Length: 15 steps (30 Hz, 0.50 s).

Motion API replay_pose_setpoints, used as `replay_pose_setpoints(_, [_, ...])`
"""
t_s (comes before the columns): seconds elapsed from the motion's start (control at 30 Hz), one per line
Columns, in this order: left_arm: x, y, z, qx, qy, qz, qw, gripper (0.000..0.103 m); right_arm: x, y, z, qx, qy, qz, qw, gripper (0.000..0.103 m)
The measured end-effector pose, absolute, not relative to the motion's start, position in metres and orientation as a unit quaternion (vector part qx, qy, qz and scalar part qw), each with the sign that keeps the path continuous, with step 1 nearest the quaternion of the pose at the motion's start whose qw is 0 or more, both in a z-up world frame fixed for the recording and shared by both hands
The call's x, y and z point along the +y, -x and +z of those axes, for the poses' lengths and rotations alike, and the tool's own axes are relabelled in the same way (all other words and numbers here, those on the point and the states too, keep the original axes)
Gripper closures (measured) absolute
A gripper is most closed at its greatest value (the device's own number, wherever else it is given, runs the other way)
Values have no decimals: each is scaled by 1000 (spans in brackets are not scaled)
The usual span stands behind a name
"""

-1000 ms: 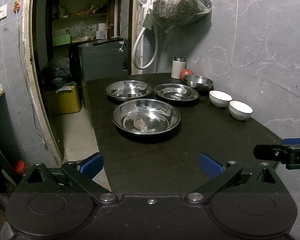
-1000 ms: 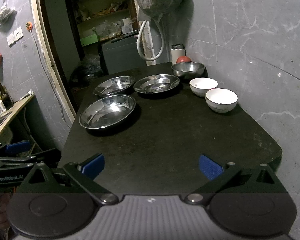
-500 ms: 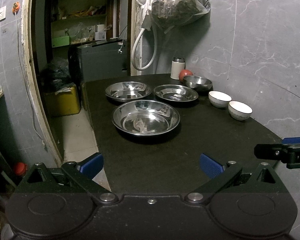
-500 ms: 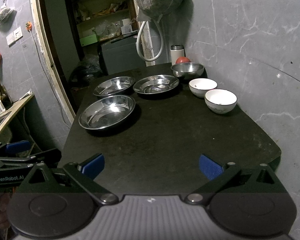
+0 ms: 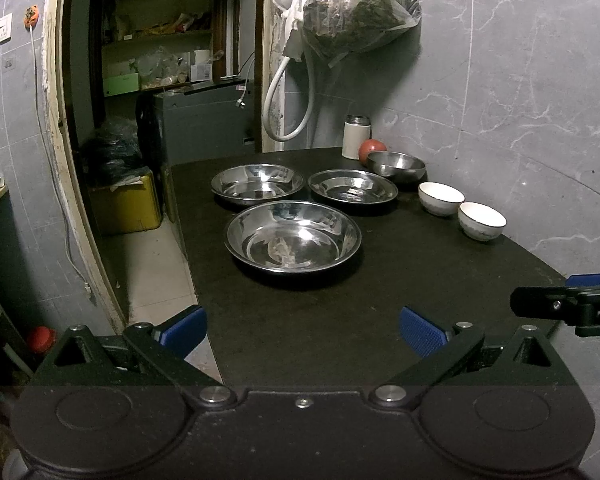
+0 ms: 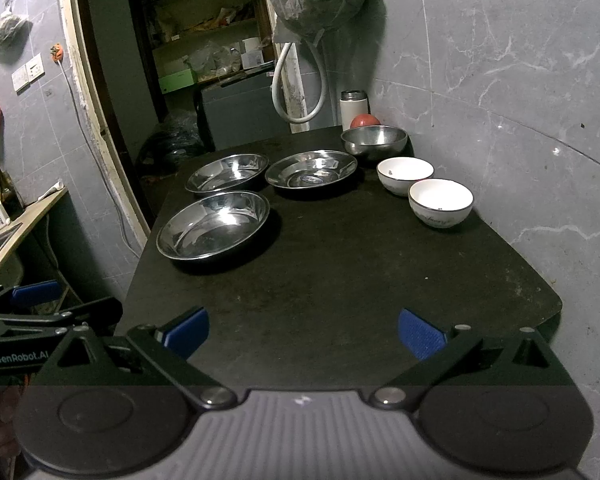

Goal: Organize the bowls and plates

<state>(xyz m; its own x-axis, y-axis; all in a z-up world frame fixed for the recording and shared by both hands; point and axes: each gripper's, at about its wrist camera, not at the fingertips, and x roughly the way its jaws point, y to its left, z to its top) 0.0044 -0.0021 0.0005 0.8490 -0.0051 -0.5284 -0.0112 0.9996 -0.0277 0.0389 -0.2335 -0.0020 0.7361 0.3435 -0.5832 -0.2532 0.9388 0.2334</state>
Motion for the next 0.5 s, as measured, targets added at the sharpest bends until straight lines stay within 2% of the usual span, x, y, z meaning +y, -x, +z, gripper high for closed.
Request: replay_pose_setpoints(0.5, [-3, -5, 0, 276, 14, 1, 961, 1, -234, -41, -2, 327, -69, 160, 929, 0])
